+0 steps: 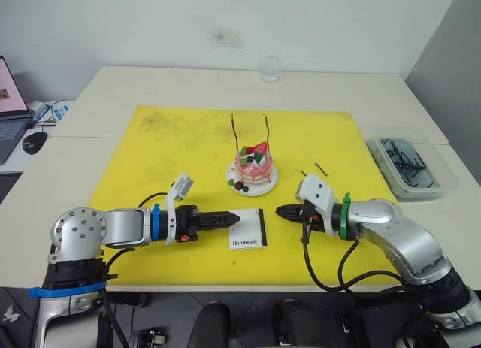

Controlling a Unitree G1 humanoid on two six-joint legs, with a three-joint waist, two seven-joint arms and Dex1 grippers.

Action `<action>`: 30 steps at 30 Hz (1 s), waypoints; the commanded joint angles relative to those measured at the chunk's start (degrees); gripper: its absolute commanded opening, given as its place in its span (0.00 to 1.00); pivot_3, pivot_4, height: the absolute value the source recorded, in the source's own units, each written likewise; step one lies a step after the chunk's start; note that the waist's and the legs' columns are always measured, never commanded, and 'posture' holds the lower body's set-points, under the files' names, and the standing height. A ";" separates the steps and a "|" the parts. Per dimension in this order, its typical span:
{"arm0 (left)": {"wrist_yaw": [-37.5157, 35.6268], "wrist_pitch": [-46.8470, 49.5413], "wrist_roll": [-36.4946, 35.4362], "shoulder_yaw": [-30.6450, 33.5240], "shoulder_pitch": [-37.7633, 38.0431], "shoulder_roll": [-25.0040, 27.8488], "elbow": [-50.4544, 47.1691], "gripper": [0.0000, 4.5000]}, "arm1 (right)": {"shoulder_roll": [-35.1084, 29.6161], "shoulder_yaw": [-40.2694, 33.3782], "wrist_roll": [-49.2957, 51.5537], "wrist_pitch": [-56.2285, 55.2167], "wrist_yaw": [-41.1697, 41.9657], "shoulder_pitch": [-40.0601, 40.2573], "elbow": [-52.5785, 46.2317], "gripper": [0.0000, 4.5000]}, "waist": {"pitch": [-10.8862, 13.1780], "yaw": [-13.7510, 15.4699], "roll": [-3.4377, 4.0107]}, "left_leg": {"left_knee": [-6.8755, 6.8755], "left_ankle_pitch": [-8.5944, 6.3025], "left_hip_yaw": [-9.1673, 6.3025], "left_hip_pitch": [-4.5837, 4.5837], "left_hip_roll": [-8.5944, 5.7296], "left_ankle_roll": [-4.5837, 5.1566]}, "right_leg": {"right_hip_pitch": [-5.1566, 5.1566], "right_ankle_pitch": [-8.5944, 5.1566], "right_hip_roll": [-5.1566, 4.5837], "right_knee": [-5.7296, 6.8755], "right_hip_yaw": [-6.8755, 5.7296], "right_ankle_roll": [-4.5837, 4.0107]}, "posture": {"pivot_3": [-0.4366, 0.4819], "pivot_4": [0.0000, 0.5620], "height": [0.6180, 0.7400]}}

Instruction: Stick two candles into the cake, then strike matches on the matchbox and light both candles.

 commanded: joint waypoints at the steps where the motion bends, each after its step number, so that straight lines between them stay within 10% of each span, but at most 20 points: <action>1: 1.17 1.08 0.72 -0.44 -0.05 -1.30 0.20 1.00 | 0.11 0.72 -0.18 0.88 0.26 -1.25 -0.91 0.01 | 0.00 0.01 0.00 | 0.00 0.00 0.00 0.00 0.00 0.00 | 0.00 0.00 -0.01 0.00 0.00 0.00 | 0.48 0.27 1.00; 30: 17.25 -2.08 -12.70 -4.85 3.48 -6.82 -0.32 1.00 | 1.82 7.57 -0.04 8.12 0.58 -4.06 0.04 0.01 | -0.08 1.05 -0.07 | 0.03 0.00 0.01 0.02 -0.09 -0.01 | 0.06 -0.02 -0.13 -0.02 0.00 0.07 | 0.48 0.27 1.00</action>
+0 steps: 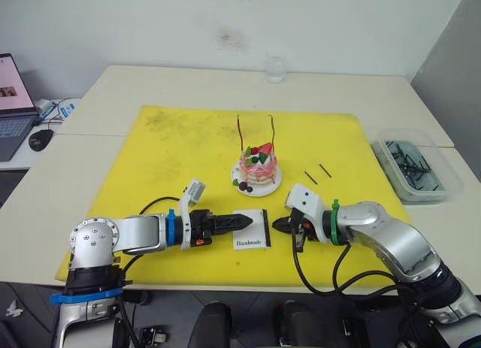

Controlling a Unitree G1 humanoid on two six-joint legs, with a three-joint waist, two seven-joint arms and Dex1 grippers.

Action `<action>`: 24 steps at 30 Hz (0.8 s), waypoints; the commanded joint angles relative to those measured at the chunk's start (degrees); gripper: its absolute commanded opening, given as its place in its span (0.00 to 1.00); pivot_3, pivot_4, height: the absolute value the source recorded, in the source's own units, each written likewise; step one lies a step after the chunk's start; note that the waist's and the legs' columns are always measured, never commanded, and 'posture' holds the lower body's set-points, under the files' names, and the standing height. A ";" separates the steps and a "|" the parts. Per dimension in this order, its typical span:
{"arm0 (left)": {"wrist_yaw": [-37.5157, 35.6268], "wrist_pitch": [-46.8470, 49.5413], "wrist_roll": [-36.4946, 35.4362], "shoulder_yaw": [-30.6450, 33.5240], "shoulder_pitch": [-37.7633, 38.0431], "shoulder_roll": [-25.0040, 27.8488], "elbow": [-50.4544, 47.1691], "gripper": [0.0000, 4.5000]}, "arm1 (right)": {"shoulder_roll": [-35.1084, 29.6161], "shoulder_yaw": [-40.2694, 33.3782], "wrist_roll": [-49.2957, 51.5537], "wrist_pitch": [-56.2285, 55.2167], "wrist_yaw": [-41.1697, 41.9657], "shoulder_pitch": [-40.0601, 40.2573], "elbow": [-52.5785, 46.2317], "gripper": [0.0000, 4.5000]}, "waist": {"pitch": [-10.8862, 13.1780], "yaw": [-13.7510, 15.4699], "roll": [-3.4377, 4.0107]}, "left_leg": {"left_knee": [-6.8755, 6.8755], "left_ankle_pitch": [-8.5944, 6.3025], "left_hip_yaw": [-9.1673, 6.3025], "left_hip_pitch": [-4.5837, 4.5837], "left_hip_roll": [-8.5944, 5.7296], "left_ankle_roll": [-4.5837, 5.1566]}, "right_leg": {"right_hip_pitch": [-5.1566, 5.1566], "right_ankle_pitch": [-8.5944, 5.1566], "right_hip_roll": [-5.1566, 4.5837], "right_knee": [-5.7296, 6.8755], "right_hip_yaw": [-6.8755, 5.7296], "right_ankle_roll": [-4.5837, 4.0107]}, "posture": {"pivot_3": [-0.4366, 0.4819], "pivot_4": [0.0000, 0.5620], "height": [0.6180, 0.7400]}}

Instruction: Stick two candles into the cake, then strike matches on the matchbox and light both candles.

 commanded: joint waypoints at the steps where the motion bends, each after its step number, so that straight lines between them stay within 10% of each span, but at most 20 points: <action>1: 1.56 -0.14 -1.35 -3.80 1.38 -1.05 -0.15 1.00 | 1.38 1.21 -0.18 -0.42 0.26 -1.04 0.01 0.01 | -0.01 0.12 -0.01 | 0.00 0.00 0.00 0.00 0.00 0.00 | 0.01 0.00 0.00 0.00 0.00 0.00 | 0.48 0.27 1.00; 17: 3.08 -3.86 -4.92 -7.57 3.18 1.58 -1.61 1.00 | 4.49 1.78 -0.69 -0.45 -0.75 -2.21 -0.23 0.01 | -0.03 0.40 -0.02 | 0.00 0.00 0.01 0.00 -0.04 0.00 | 0.01 0.00 -0.03 -0.04 0.00 0.00 | 0.48 0.27 1.00; 24: 1.26 -5.61 0.08 -8.76 3.63 2.73 -3.48 0.61 | 5.23 0.96 -0.18 0.37 -1.41 -2.24 -0.15 0.00 | -0.03 0.36 -0.02 | -0.02 0.00 0.02 -0.01 -0.03 0.00 | 0.01 0.00 -0.03 -0.06 0.00 -0.01 | 0.48 0.27 1.00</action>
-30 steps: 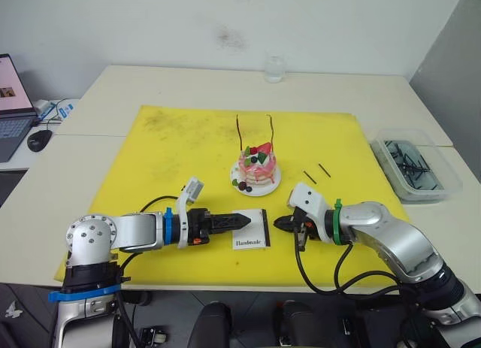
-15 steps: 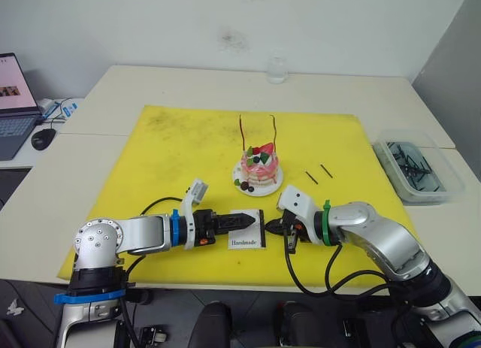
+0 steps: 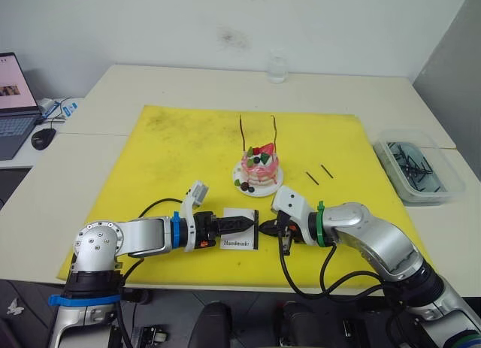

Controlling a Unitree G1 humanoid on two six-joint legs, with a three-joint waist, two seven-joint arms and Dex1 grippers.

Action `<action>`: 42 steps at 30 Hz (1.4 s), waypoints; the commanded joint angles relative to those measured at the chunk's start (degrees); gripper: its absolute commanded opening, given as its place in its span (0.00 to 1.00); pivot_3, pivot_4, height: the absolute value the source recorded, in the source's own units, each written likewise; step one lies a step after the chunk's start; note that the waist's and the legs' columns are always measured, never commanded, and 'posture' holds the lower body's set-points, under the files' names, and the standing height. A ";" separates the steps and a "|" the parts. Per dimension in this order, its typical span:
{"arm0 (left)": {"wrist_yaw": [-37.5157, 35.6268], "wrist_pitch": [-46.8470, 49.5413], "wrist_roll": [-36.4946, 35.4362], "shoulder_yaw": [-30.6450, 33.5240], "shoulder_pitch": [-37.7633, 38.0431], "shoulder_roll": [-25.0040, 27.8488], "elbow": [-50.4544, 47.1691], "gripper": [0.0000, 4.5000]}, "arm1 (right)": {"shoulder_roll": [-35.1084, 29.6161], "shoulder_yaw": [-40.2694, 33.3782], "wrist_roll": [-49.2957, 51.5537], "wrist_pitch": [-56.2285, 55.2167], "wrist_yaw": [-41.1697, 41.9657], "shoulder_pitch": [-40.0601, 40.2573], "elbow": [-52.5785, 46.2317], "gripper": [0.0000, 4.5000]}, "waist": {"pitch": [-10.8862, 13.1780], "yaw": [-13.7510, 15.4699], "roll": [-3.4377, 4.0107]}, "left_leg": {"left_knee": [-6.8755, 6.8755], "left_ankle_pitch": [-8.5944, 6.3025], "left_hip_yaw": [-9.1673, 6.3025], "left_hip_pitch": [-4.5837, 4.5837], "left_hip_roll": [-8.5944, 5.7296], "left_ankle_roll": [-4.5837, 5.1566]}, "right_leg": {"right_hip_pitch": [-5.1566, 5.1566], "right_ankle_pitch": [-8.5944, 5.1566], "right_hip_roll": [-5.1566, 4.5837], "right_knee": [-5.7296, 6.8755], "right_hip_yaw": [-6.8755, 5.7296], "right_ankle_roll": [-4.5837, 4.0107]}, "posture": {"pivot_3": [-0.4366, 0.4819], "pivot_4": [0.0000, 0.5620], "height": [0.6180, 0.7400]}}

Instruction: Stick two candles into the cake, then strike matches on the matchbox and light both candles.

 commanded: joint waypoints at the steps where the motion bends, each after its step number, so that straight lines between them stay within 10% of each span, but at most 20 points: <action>1: -1.57 0.80 2.68 -3.35 1.27 0.15 -1.31 0.55 | 0.60 -1.13 0.25 0.12 -0.63 -1.06 -1.20 0.00 | 0.00 0.00 0.00 | 0.00 0.00 0.00 0.00 0.00 0.00 | 0.00 0.00 0.00 0.00 0.00 0.00 | 0.48 0.27 1.00; 9: -3.88 -0.34 0.65 -0.49 -2.21 1.54 -1.43 0.01 | 1.29 -4.60 1.78 2.08 -2.13 -1.29 -1.75 0.00 | 0.01 0.03 -0.02 | -0.01 0.00 -0.02 -0.03 0.00 0.00 | -0.02 0.00 0.00 -0.01 -0.03 0.00 | 0.48 0.27 1.00; 18: 3.51 -6.26 -18.09 -7.44 -5.60 4.94 -2.74 0.01 | -9.41 -15.21 6.62 6.55 1.30 0.75 -8.31 0.00 | 0.07 0.01 -0.07 | -0.10 0.00 -0.02 -0.08 0.03 0.00 | -0.07 -0.02 -0.01 -0.03 -0.02 -0.01 | 0.48 0.27 1.00; 25: 6.95 -11.19 -10.57 -11.67 -2.34 -0.18 -0.19 0.01 | -16.64 -17.79 7.68 5.39 2.76 4.78 -9.57 0.00 | 0.08 -0.28 -0.08 | -0.11 0.00 0.01 -0.06 0.04 0.00 | -0.06 -0.03 0.02 -0.09 0.00 0.01 | 0.48 0.27 1.00; 37: 2.11 -9.44 -4.61 -11.83 -1.00 -1.43 2.96 0.01 | -11.21 -8.21 3.73 1.58 0.04 3.37 -6.16 0.00 | 0.08 -0.44 -0.08 | -0.10 0.00 0.01 -0.01 0.03 -0.01 | -0.06 -0.03 0.12 -0.02 0.03 0.01 | 0.48 0.27 1.00; 42: 1.63 -9.08 -3.29 -11.45 -0.53 -1.58 2.53 0.34 | -9.95 -6.18 2.25 0.19 0.43 2.67 -4.12 0.00 | 0.07 -0.43 -0.08 | -0.10 0.00 -0.03 0.00 0.07 -0.01 | -0.06 -0.03 0.12 -0.02 0.00 0.01 | 0.48 0.27 1.00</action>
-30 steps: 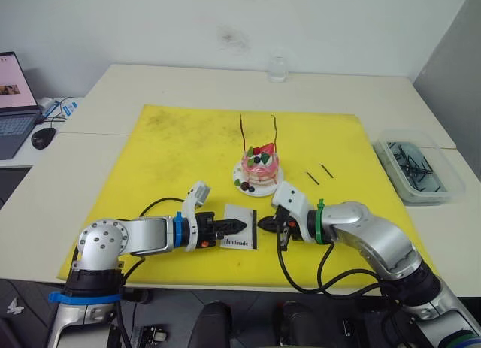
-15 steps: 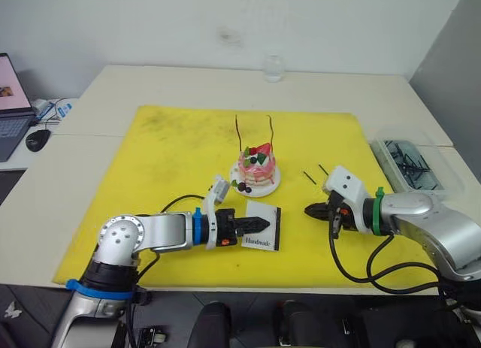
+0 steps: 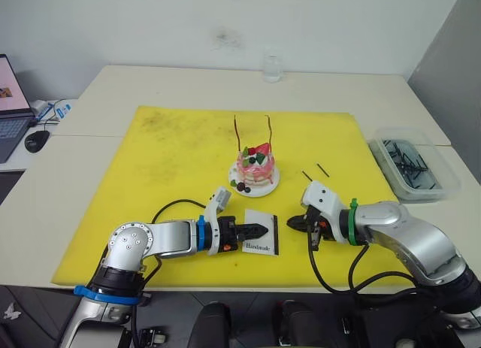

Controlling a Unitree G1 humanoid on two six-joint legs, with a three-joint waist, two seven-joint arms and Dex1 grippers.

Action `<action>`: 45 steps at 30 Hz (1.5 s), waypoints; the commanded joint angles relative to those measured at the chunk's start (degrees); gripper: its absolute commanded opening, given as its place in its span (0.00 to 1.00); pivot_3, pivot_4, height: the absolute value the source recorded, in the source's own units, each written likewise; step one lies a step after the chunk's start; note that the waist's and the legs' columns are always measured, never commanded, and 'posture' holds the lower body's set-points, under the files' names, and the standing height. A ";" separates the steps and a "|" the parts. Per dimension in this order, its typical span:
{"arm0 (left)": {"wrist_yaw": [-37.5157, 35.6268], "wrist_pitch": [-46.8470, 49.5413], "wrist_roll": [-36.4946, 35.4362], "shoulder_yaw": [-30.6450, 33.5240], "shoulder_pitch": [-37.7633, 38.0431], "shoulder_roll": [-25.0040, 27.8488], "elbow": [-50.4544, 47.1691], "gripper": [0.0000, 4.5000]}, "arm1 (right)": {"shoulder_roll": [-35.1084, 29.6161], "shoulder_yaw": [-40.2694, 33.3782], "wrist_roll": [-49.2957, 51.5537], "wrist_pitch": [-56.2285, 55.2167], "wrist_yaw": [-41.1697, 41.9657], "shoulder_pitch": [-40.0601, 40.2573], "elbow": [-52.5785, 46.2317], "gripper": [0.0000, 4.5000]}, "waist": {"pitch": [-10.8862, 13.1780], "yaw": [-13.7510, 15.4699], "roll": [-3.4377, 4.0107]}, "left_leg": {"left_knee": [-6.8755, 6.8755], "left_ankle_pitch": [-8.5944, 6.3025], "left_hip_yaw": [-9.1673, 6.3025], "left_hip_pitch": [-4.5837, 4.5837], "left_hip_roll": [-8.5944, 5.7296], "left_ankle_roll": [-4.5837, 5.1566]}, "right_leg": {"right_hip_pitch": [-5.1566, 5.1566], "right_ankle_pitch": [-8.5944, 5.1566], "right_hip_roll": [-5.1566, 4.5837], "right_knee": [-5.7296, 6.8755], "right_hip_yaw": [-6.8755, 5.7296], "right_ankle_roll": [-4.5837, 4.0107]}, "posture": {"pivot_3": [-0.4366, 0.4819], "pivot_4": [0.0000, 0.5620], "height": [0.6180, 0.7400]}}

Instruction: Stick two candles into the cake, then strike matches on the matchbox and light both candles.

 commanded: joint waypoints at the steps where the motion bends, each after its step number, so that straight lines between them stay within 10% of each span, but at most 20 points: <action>1: 0.07 0.60 1.44 0.64 0.98 -0.20 0.02 0.39 | 0.69 0.60 -0.76 -1.74 0.12 -1.24 0.05 0.00 | 0.00 0.00 0.00 | 0.00 0.00 -0.02 0.00 0.00 0.00 | 0.00 0.00 0.00 0.01 -0.02 0.00 | 0.48 0.27 1.00; 30: -2.88 3.17 4.80 1.75 1.69 -0.02 -0.48 0.39 | 4.82 3.16 -2.13 -1.46 0.66 -3.73 1.41 0.00 | 0.00 -0.63 0.00 | -0.02 0.00 -0.02 0.04 0.06 0.00 | 0.00 0.00 0.03 0.03 -0.02 -0.01 | 0.48 0.27 1.00; 37: -4.33 3.64 8.55 1.67 1.70 -0.01 -1.24 0.00 | 5.24 1.71 -1.75 -0.94 -0.29 -3.86 1.13 0.00 | 0.00 -0.88 0.00 | -0.02 0.00 -0.02 0.03 0.05 0.00 | 0.00 0.00 0.03 0.03 -0.01 -0.01 | 0.48 0.27 1.00; 45: -6.54 4.09 8.91 2.94 2.05 0.10 -2.75 0.00 | 5.46 -4.94 0.36 2.23 -3.29 -1.82 -2.83 0.00 | 0.00 -0.95 0.00 | -0.02 0.00 -0.03 0.03 0.05 0.00 | 0.00 0.00 0.02 0.05 -0.02 -0.01 | 0.48 0.27 1.00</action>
